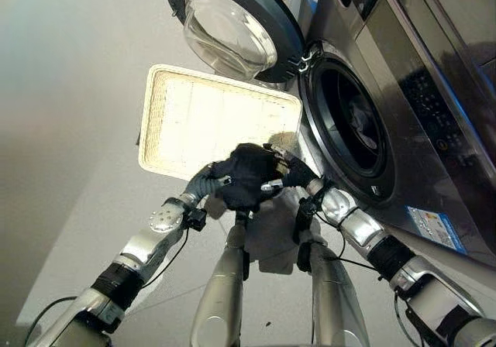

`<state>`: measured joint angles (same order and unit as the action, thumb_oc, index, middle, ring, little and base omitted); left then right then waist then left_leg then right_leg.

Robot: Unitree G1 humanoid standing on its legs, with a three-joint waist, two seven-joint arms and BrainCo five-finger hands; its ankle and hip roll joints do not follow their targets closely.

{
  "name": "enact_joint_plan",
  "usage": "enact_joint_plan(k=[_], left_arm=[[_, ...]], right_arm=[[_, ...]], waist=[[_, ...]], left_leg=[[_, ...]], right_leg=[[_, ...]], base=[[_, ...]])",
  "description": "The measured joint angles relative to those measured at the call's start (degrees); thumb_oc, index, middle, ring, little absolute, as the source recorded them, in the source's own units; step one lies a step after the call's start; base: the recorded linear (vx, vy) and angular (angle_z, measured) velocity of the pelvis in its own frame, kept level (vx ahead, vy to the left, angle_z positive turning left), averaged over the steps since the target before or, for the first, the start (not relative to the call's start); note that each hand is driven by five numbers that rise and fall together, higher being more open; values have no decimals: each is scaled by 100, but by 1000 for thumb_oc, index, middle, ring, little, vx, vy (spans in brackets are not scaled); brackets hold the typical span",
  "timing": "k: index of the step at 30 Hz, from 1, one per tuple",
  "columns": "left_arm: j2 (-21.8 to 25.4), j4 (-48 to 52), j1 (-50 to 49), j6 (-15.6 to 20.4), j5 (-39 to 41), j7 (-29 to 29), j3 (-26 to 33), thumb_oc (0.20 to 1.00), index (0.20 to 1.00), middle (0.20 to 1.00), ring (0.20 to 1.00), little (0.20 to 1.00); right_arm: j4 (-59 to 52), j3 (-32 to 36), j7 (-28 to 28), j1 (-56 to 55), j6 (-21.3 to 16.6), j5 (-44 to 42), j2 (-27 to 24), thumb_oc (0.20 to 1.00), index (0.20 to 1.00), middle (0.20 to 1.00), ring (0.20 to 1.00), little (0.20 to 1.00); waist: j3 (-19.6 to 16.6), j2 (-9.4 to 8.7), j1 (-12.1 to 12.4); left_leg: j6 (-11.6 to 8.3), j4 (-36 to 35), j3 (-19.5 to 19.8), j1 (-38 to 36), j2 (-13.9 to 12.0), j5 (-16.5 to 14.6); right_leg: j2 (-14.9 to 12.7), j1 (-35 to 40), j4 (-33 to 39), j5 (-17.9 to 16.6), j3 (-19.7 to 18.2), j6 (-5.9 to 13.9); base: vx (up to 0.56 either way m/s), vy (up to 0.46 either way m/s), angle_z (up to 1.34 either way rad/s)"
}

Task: Put the clothes into the washing machine.

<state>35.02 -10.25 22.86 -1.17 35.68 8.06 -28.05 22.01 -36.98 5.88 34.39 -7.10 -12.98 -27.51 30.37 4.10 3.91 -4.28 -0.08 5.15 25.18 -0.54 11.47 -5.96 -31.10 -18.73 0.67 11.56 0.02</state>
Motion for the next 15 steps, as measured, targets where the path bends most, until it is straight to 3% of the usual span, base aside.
enact_joint_plan(k=[12, 13, 15], left_arm=[[304, 41, 290, -246, 830, 772, -671, 200, 200, 200, 200, 200], [307, 42, 275, -248, 884, 853, -707, 200, 200, 200, 200, 200], [311, 42, 319, -248, 912, 867, -757, 200, 200, 200, 200, 200]], right_arm=[[-187, -442, 986, 215, 648, -36, -551, 1000, 1000, 1000, 1000, 1000], [-186, -445, 1101, 216, 735, -73, -555, 831, 831, 831, 831, 831], [-171, -478, 1193, 213, 749, -248, -536, 200, 200, 200, 200, 200]], waist=[[0, -1, -139], [0, -1, -139], [0, -1, -158]], left_leg=[[-27, -7, -14, -29, -37, -24], [-21, -9, -17, -18, -41, -20], [-18, -9, -24, -13, -48, -17]], right_leg=[[35, 46, 42, 26, 4, -17], [42, 46, 63, 26, 4, -17], [52, 42, 81, 25, 2, -17]], base=[[1, -18, 0], [0, 0, 0], [0, 0, 0]])
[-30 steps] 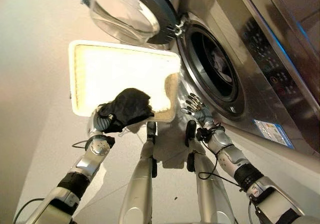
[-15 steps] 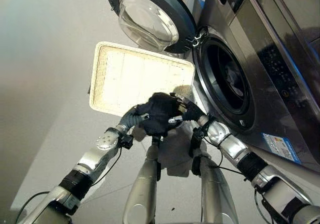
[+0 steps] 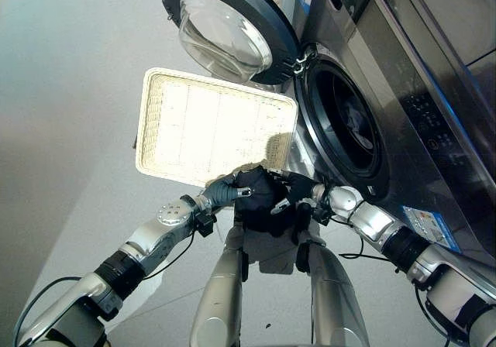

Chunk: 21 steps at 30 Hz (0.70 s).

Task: Put the clothes into the washing machine.

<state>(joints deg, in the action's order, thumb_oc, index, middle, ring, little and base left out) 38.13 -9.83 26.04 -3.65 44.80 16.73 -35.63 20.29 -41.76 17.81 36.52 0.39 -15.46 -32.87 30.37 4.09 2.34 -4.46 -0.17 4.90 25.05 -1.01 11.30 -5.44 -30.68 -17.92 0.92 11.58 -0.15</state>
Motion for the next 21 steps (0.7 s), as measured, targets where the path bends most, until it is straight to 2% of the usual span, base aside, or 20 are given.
enact_joint_plan(k=[2, 5, 6, 7, 8, 11, 15, 16, 17, 18, 19, 21], left_arm=[[8, 0, 22, 0, 0, 0, -30, 200, 200, 200, 200, 200], [4, 0, 47, 2, 210, -2, -39, 200, 200, 200, 200, 200], [-4, 0, 44, 3, 231, -4, -40, 253, 253, 253, 253, 253], [-39, 0, 38, 3, 341, -20, -38, 385, 385, 385, 385, 385], [-47, 0, 21, 7, 421, -53, -18, 1000, 1000, 1000, 1000, 1000], [-211, 1, -112, 210, 619, -388, 1, 1000, 1000, 1000, 1000, 1000], [-918, 59, -514, 1076, 591, -1185, 495, 1000, 1000, 1000, 1000, 1000], [-1068, 199, -502, 1397, 533, -1470, 559, 1000, 1000, 1000, 1000, 1000], [-1163, 392, -514, 1759, 413, -1779, 666, 1000, 1000, 1000, 1000, 1000], [-1218, 451, -521, 1935, 215, -1953, 755, 1000, 1000, 1000, 1000, 1000], [-1247, 474, -471, 2254, -271, -2415, 884, 1000, 1000, 1000, 1000, 1000], [-1204, 475, -380, 2439, -948, -3042, 1020, 1000, 1000, 1000, 1000, 1000]], right_arm=[[1, -9, 13, -3, 2, -55, 1, 200, 200, 200, 200, 200], [57, 61, 25, -71, 81, -579, 37, 200, 200, 200, 200, 200], [73, 82, 0, -110, 121, -721, 53, 200, 200, 200, 200, 200], [82, 129, -34, -175, 144, -842, 73, 200, 200, 200, 200, 200], [94, 222, -72, -220, 166, -959, 116, 200, 200, 200, 200, 200], [259, 405, -142, -371, 428, -1311, 321, 200, 200, 200, 200, 200], [553, 649, -60, -490, 1117, -1462, 586, 200, 200, 200, 200, 200], [674, 546, 34, -569, 1416, -1459, 642, 200, 200, 200, 200, 200], [873, 525, 208, -648, 1721, -1455, 739, 200, 200, 200, 200, 200], [955, 512, 305, -687, 1860, -1455, 775, 200, 200, 200, 200, 200], [1046, 487, 500, -715, 2099, -1456, 830, 200, 200, 200, 200, 200], [1142, 492, 754, -788, 2326, -1469, 890, 200, 200, 200, 200, 200]], waist=[[0, 0, -1], [0, -1, -9], [0, -1, -10], [0, -2, -26], [0, -2, -15], [0, -4, -10], [2, -13, -2], [6, -20, 22], [2, -30, 36], [2, -30, 41], [2, -30, 40], [2, -30, 33]], left_leg=[[0, 0, -2, 0, -3, 0], [-5, 1, -29, -1, -17, -4], [-4, 2, -49, -1, -20, -5], [-3, 2, -79, 0, -23, -5], [-1, 2, -145, 0, -29, -5], [4, 2, -174, 2, -33, -7], [2, 20, -192, 75, -54, -8], [-6, 31, -190, 90, -74, -12], [-24, 57, -176, 105, -84, -27], [-31, 68, -175, 111, -88, -34], [-36, 79, -173, 115, -99, -37], [-43, 100, -165, 130, -109, -43]], right_leg=[[3, 0, 4, 0, -1, 0], [16, -2, 11, 2, -2, -5], [17, -4, 11, 4, -4, -5], [17, -8, 12, 4, -14, -5], [18, -15, 10, 4, -27, -6], [24, -26, 10, 7, -43, -7], [50, -117, -7, 7, -75, -12], [71, -126, -20, 12, -72, -24], [83, -126, -23, 23, -62, -39], [89, -126, -24, 25, -62, -42], [101, -127, -22, 25, -62, -46], [110, -127, -21, 25, -48, -46]], base=[[0, 0, 0], [0, 0, 0], [0, 0, 0], [19, 10, -4], [15, -6, -6], [9, -27, -3], [15, -58, -4], [39, -119, 0], [32, -95, 0], [38, -108, 0], [30, -79, -1], [34, -78, -1]])
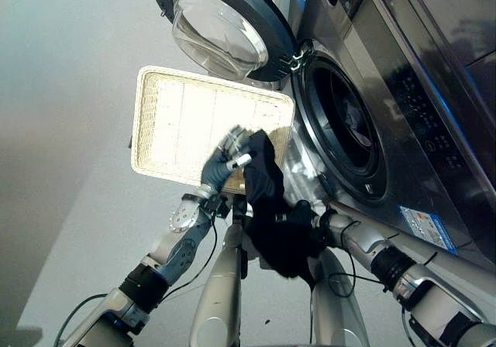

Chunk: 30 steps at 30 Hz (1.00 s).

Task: Put the clothes into the washing machine.

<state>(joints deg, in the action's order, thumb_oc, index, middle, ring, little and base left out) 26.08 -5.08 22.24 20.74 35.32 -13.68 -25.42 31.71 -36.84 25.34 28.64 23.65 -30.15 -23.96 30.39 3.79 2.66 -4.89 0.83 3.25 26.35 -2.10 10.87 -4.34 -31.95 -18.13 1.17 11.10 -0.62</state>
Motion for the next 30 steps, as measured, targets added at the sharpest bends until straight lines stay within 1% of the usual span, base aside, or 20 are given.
enact_joint_plan(k=[4, 5, 6, 9, 10, 12, 14, 15, 16, 17, 18, 19, 21, 22, 23, 25, 26, 27, 29, 30], left_arm=[[135, -31, 261, -104, -1725, -1370, 99, 1000, 1000, 1000, 1000, 1000], [135, -31, 261, -104, -1725, -1370, 99, 1000, 1000, 1000, 1000, 1000], [245, -71, 305, -332, -2142, -1749, 110, 1000, 1000, 1000, 1000, 1000], [386, -429, 385, -750, -2321, -2136, 137, 1000, 1000, 1000, 1000, 1000], [390, -708, 374, -958, -2321, -2330, 209, 1000, 1000, 1000, 1000, 1000], [430, -838, 321, -1141, -2320, -2459, 207, 1000, 1000, 1000, 1000, 1000], [413, -1128, 268, -1301, -2291, -2539, 204, 1000, 1000, 1000, 1000, 1000], [402, -1377, 223, -1384, -2164, -2562, 231, 1000, 1000, 1000, 1000, 1000], [402, -1377, 223, -1384, -2164, -2562, 231, 1000, 1000, 1000, 1000, 1000], [385, -1517, 211, -1458, -2011, -2572, 301, 1000, 1000, 1000, 1000, 1000], [372, -1558, 118, -1477, -1967, -2571, 357, 1000, 1000, 1000, 1000, 1000], [319, -1844, 135, -1474, -1885, -2563, 480, 1000, 1000, 1000, 1000, 1000], [268, -2154, 124, -1467, -1812, -2569, 584, 1000, 1000, 1000, 1000, 1000], [224, -2298, 58, -1461, -1788, -2575, 599, 1000, 1000, 1000, 1000, 1000], [161, -2420, -25, -1404, -1747, -2574, 592, 1000, 1000, 1000, 1000, 1000], [99, -2414, -135, -1306, -1695, -2571, 508, 1000, 1000, 1000, 1000, 1000], [99, -2414, -135, -1306, -1695, -2571, 508, 1000, 1000, 1000, 1000, 1000], [138, -2356, -274, -1209, -1645, -2569, 439, 1000, 1000, 1000, 1000, 1000], [138, -2356, -274, -1209, -1645, -2569, 439, 1000, 1000, 1000, 1000, 1000], [150, -2356, -499, -1136, -1639, -2551, 382, 1000, 1000, 1000, 1000, 1000]], right_arm=[[325, 42, 397, -6, 317, -247, 35, 200, 200, 200, 200, 200], [325, 42, 397, -6, 317, -247, 35, 200, 200, 200, 200, 200], [384, 86, 517, 57, 423, -417, 34, 200, 200, 200, 200, 200], [666, 378, 591, 110, 414, -1251, 97, 200, 200, 200, 200, 200], [689, 573, 458, 121, 333, -2013, 123, 200, 200, 200, 200, 200], [691, 733, 321, 128, 149, -2651, 179, 200, 200, 200, 200, 200], [704, 1002, -173, 162, -333, -3664, 332, 200, 200, 200, 200, 200], [752, 1396, -634, 236, -847, -4498, 571, 200, 200, 200, 200, 200], [752, 1396, -634, 236, -847, -4498, 571, 200, 200, 200, 200, 200], [784, 1724, -950, 401, -1384, -5104, 758, 200, 200, 200, 200, 200], [795, 1926, -1094, 526, -1653, -5371, 801, 200, 200, 200, 200, 200], [1048, 2512, -1483, 955, -2113, -5809, 834, 200, 200, 200, 200, 200], [1299, 3167, -2056, 1481, -2680, -6129, 801, 200, 200, 200, 200, 200], [1443, 3699, -2500, 1941, -3208, -6295, 573, 200, 200, 200, 200, 200], [1603, 3735, -2863, 2213, -3612, -6421, 583, 200, 200, 200, 200, 200], [1615, 3868, -3384, 2389, -4119, -6689, 589, 200, 200, 200, 200, 200], [1615, 3868, -3384, 2389, -4119, -6689, 589, 200, 200, 200, 200, 200], [1636, 3874, -3660, 2495, -4584, -6909, 430, 200, 200, 200, 200, 200], [1636, 3874, -3660, 2495, -4584, -6909, 430, 200, 200, 200, 200, 200], [1626, 3881, -4035, 2551, -5327, -7169, 372, 200, 200, 200, 200, 200]], waist=[[0, 0, 12], [0, 0, 12], [0, 1, 9], [0, 1, 18], [0, 2, 21], [-1, 4, 22], [1, 8, 29], [5, 16, 24], [5, 16, 24], [6, 19, 11], [7, 27, 19], [11, 64, 21], [17, 114, 53], [31, 161, 142], [25, 233, 165], [35, 337, 268], [35, 337, 268], [46, 365, 351], [46, 365, 351], [47, 366, 415]], left_leg=[[-15, 68, 15, 43, -12, -13], [-15, 68, 15, 43, -12, -13], [-18, 85, 14, 43, -11, -15], [-35, 119, 11, 48, -10, -29], [-41, 158, 6, 68, -10, -52], [-55, 203, 5, 148, -14, -63], [-61, 209, -5, 191, -15, -66], [-71, 215, -11, 193, -23, -74], [-71, 215, -11, 193, -23, -74], [-70, 216, -14, 201, -24, -73], [-81, 220, -20, 209, -22, -82], [-74, 222, -35, 201, -7, -75], [-52, 228, -61, 203, 12, -58], [-41, 227, -129, 203, 27, -50], [-26, 227, -130, 205, 46, -40], [-19, 225, -131, 225, 86, -35], [-19, 225, -131, 225, 86, -35], [-1, 226, -149, 266, 104, -54], [-1, 226, -149, 266, 104, -54], [43, 230, -146, 291, 169, -53]], right_leg=[[6, -19, -20, 0, 27, -3], [6, -19, -20, 0, 27, -3], [4, -23, -39, 3, 26, -8], [-3, -43, -95, 24, 16, -40], [-6, -73, -144, 41, 12, -60], [-5, -154, -179, 52, 6, -74], [-8, -233, -260, 70, -18, -98], [-3, -243, -267, 73, -27, -104], [-3, -243, -267, 73, -27, -104], [0, -261, -276, 73, -31, -104], [-15, -273, -288, 75, -37, -104], [-34, -281, -322, 79, -43, -104], [-51, -304, -335, 75, -71, -99], [-76, -340, -362, 70, -123, -87], [-84, -343, -364, 63, -127, -82], [-108, -388, -379, 76, -160, -52], [-108, -388, -379, 76, -160, -52], [-120, -449, -388, 76, -195, -39], [-120, -449, -388, 76, -195, -39], [-172, -439, -351, 42, -217, 31]], base=[[37, -34, 1], [44, -19, 0], [53, -20, 0], [58, -15, -1], [45, -2, -2], [63, 2, -2], [77, 7, -4], [35, 10, -3], [57, 22, -3], [54, 23, -1], [104, 57, 1], [50, 49, 2], [71, 49, -6], [71, 54, -9], [29, 42, -5], [70, -18, 4], [40, -33, -1], [0, 0, 0], [23, -9, 3], [45, -17, 7]])
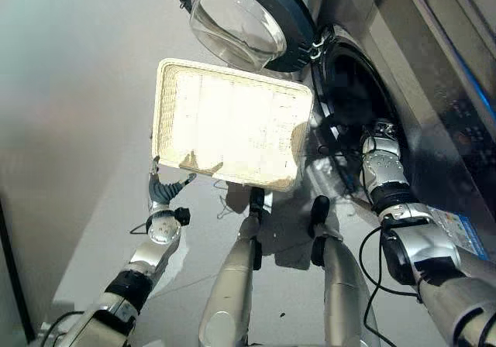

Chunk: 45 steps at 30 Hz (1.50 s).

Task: Put the clothes into the washing machine.

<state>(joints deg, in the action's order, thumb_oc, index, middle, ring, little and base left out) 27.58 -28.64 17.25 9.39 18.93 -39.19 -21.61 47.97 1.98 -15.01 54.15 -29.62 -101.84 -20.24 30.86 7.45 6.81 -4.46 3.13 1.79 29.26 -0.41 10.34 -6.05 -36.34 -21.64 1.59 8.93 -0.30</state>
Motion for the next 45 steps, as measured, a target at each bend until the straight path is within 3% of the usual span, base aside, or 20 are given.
enact_joint_plan(k=[3, 4, 5, 6, 7, 10, 13, 16, 19, 23, 26, 30, 32, 35, 40, 45], left_arm=[[44, 56, -23, 14, 2, 56, -15, 1000, 1000, 1000, 1000, 1000], [268, 416, -116, 79, 51, 197, -128, 1000, 1000, 1000, 1000, 1000], [540, 752, -293, 264, 51, 257, -172, 1000, 1000, 1000, 1000, 1000], [563, 725, -310, 266, 60, 257, -174, 1000, 1000, 1000, 1000, 1000], [559, 495, -371, 156, 186, 297, -228, 1000, 1000, 1000, 1000, 1000], [430, 189, -377, 89, 224, 319, -225, 1000, 1000, 1000, 1000, 1000], [344, 29, -266, 92, 218, 327, -218, 1000, 1000, 1000, 1000, 1000], [375, -62, -91, 105, 212, 333, -225, 1000, 1000, 1000, 1000, 1000], [353, -253, -21, 104, 212, 331, -338, 1000, 1000, 1000, 1000, 1000], [183, -512, -23, 106, 210, 328, -422, 1000, 1000, 1000, 1000, 1000], [91, -513, -21, 108, 208, 327, -421, 1000, 1000, 1000, 1000, 1000], [39, -628, -8, 102, 207, 342, -414, 1000, 1000, 1000, 1000, 1000], [35, -639, -11, 101, 206, 356, -410, 1000, 1000, 1000, 1000, 1000], [-103, -832, 8, 97, 201, 476, -276, 1000, 1000, 1000, 1000, 1000], [-229, -1229, -14, -46, 192, 695, -176, 1000, 1000, 1000, 1000, 1000], [-366, -1480, -56, -120, 194, 959, -173, 1000, 1000, 1000, 1000, 1000]], right_arm=[[-24, 33, -75, 15, -290, -142, -163, 200, 200, 200, 200, 200], [-905, 275, -92, -393, -721, -659, -154, 200, 200, 200, 200, 200], [-1585, 571, 44, -646, -1832, -1043, -93, 940, 940, 940, 940, 940], [-1575, 657, 70, -591, -2114, -1089, -97, 940, 940, 940, 940, 940], [-1710, 863, -120, -507, -2512, -1170, -67, 1000, 1000, 1000, 1000, 1000], [-1616, 876, -439, -501, -2336, -1169, -74, 1000, 1000, 1000, 1000, 1000], [-1293, 845, -572, -527, -1512, -1168, -31, 1000, 1000, 1000, 1000, 1000], [-626, 795, -655, -562, -141, -1167, -24, 1000, 1000, 1000, 1000, 1000], [-288, 598, 9, -605, 1360, -1156, -78, 1000, 1000, 1000, 1000, 1000], [-38, 155, 938, -669, 2413, -1098, -147, 1000, 1000, 1000, 1000, 1000], [-30, -14, 1388, -820, 2793, -543, -153, 1000, 1000, 1000, 1000, 1000], [38, -519, 1760, -962, 3214, 874, -175, 1000, 1000, 1000, 1000, 1000], [130, -534, 1815, -969, 3253, 1236, -171, 1000, 1000, 1000, 1000, 1000], [512, -1372, 1963, -1010, 3306, 2816, -531, 1000, 1000, 1000, 1000, 1000], [774, -1397, 2155, -1271, 3409, 4315, -473, 1000, 1000, 1000, 1000, 1000], [850, -1467, 2099, -1608, 3221, 5002, -316, 1000, 1000, 1000, 1000, 1000]], waist=[[2, -7, 16], [9, 3, 60], [10, 22, 252], [12, 18, 274], [29, -11, 260], [54, -75, 90], [51, -155, -98], [27, -371, -197], [18, -460, -391], [17, -457, -458], [16, -455, -446], [16, -446, -445], [15, -439, -439], [14, -435, -423], [20, -418, -400], [14, -401, -333]], left_leg=[[33, 10, 4, 43, 33, -9], [90, 108, -32, 157, 60, -57], [154, 210, -38, 320, 131, -113], [171, 229, -57, 342, 147, -108], [335, 271, -184, 347, 221, -125], [571, 456, -494, 331, 368, -299], [646, 476, -610, 160, 447, -354], [673, 462, -648, -66, 447, -422], [669, 461, -658, -70, 396, -424], [622, 411, -669, -61, 328, -412], [577, 335, -663, -52, 280, -370], [505, 230, -651, -44, 223, -318], [490, 210, -649, -45, 208, -293], [490, 173, -605, -46, 184, -252], [473, 177, -521, -137, 178, -232], [433, 146, -463, -479, 170, -254]], right_leg=[[4, -17, 51, -28, -82, 42], [61, -97, 56, -5, -255, 69], [62, -210, 53, -9, -453, 152], [57, -235, 74, -44, -480, 197], [-47, -207, 78, -96, -557, 284], [-232, -167, 91, -126, -652, 409], [-321, -20, 117, -169, -669, 469], [-310, 299, 403, -231, -659, 537], [-247, 373, 587, -378, -660, 521], [-162, 413, 798, -506, -669, 486], [-104, 394, 854, -545, -664, 433], [-12, 359, 915, -576, -645, 366], [3, 355, 920, -579, -643, 353], [21, 380, 960, -587, -582, 336], [25, 525, 982, -588, -503, 310], [18, 878, 977, -540, -423, 294]], base=[[90, -54, 13], [87, 68, 29], [59, 81, 26], [84, 106, 11], [30, 48, -5], [26, 19, -18], [-5, -26, -17], [-21, -16, -16], [-21, -3, -11], [-47, -9, -10], [-57, -11, -5], [-15, -1, -3], [-62, 5, -2], [-54, 4, 5], [-45, 19, 7], [-26, 38, 8]])
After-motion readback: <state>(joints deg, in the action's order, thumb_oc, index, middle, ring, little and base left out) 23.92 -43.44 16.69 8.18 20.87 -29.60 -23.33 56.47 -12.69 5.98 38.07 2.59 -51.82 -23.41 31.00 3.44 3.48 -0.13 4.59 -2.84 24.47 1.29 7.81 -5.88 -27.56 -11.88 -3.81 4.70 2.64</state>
